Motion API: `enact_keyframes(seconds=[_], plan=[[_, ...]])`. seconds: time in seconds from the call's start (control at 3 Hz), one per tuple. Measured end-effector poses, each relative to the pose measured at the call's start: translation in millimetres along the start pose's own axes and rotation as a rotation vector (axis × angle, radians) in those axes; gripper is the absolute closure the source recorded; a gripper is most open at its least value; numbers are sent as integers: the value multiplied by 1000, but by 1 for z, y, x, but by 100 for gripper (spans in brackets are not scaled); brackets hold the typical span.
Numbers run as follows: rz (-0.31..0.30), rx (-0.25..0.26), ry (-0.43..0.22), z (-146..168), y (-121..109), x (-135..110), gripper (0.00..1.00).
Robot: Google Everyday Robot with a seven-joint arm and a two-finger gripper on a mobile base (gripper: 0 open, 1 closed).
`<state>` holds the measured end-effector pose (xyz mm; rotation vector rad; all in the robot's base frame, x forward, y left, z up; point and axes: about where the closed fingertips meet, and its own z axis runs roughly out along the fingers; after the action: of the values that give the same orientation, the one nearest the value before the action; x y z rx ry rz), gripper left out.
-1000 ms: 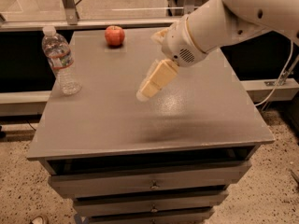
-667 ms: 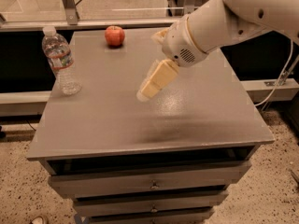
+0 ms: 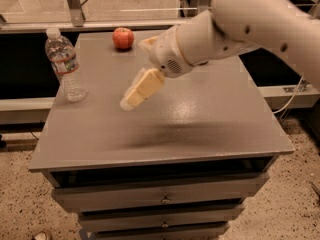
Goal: Knock water bottle over
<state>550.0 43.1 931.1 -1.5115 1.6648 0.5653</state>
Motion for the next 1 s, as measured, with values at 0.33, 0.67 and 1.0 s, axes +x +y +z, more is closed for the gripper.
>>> enact_keyframes(seconds=[0.33,0.67,1.0], plan=[[-11,-7,-146,60,-13,-21,0],[-11,-4,-275,109,-30,-39,0],[-5,-14,-371,141,-39,-56,0]])
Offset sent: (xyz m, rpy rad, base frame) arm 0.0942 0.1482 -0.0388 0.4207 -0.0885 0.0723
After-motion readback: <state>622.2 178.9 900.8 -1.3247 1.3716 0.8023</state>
